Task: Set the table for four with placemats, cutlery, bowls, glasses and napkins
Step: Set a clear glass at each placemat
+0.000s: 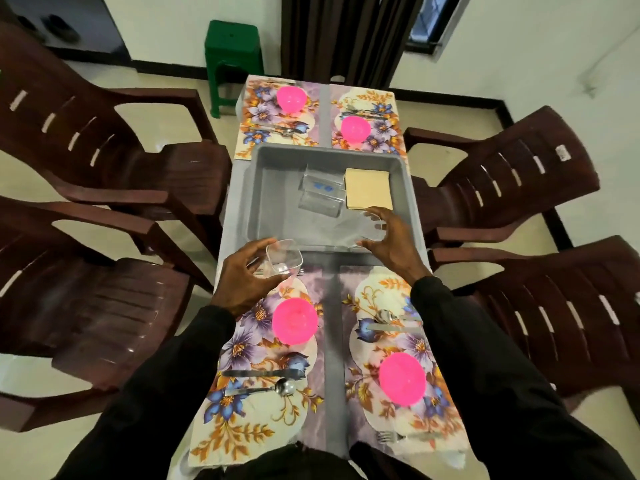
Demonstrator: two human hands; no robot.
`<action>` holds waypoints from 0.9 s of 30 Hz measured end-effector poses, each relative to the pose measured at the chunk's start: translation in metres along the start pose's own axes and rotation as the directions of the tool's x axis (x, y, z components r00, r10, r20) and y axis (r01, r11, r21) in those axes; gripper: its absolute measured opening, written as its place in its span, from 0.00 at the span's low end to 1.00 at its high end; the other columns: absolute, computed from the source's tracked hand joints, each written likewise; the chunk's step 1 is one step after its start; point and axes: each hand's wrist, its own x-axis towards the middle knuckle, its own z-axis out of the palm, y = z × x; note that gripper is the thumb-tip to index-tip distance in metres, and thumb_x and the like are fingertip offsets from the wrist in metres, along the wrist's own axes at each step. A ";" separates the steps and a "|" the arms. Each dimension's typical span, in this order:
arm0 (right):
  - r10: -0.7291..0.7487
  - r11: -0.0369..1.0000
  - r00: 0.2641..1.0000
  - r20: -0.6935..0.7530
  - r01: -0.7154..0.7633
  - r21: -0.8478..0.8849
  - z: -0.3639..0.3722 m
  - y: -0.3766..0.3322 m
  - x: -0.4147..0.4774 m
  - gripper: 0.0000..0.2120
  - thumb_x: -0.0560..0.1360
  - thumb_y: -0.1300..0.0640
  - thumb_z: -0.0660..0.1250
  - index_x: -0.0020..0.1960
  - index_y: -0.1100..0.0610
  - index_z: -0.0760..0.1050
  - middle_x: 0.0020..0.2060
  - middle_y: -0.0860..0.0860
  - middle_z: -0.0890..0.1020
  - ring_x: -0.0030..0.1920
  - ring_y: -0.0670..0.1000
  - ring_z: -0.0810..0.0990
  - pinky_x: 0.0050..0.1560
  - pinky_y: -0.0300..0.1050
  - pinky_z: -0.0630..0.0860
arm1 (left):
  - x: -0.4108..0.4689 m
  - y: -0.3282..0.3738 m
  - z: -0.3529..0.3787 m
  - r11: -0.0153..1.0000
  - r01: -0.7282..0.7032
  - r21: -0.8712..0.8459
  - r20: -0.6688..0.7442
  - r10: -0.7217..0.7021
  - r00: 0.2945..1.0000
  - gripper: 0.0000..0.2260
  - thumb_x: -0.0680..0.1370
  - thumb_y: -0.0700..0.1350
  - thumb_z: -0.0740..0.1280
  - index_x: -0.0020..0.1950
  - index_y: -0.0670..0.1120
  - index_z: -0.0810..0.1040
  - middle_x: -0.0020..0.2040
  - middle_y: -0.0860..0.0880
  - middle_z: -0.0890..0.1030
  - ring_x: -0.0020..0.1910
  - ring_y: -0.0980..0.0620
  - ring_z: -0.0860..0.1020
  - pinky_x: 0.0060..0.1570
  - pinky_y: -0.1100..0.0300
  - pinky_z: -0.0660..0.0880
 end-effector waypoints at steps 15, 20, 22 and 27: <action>0.139 0.982 0.988 -0.070 -0.146 -0.123 -0.060 0.036 -0.126 0.31 0.65 0.62 0.82 0.66 0.60 0.77 0.60 0.54 0.80 0.60 0.51 0.78 0.56 0.29 0.68 | -0.062 0.022 0.041 0.996 0.028 -0.085 0.138 -0.016 0.990 0.31 0.66 0.44 0.84 0.68 0.48 0.79 0.63 0.52 0.82 0.64 0.53 0.80 0.68 0.52 0.75; 0.202 0.965 0.978 -0.045 -0.207 -0.160 -0.070 0.066 -0.138 0.33 0.65 0.64 0.82 0.67 0.61 0.76 0.61 0.57 0.79 0.60 0.53 0.78 0.58 0.39 0.71 | -0.070 0.027 0.065 0.998 0.041 -0.043 0.113 -0.036 0.993 0.31 0.67 0.44 0.83 0.68 0.47 0.79 0.63 0.52 0.82 0.64 0.57 0.79 0.69 0.55 0.74; 0.215 0.963 0.976 -0.019 -0.215 -0.161 -0.073 0.079 -0.141 0.31 0.64 0.65 0.82 0.65 0.62 0.77 0.60 0.58 0.80 0.59 0.58 0.79 0.57 0.46 0.75 | -0.072 0.028 0.076 0.998 0.051 -0.029 0.096 -0.048 0.994 0.30 0.67 0.44 0.83 0.67 0.48 0.79 0.63 0.52 0.82 0.64 0.57 0.79 0.68 0.58 0.74; 0.221 0.963 0.974 0.045 -0.211 -0.167 -0.077 0.112 -0.143 0.30 0.67 0.60 0.81 0.67 0.62 0.75 0.60 0.58 0.79 0.59 0.56 0.77 0.57 0.46 0.74 | -0.077 0.029 0.100 0.996 0.083 0.026 0.038 -0.084 0.996 0.30 0.67 0.45 0.83 0.67 0.47 0.79 0.63 0.52 0.82 0.63 0.58 0.79 0.62 0.70 0.73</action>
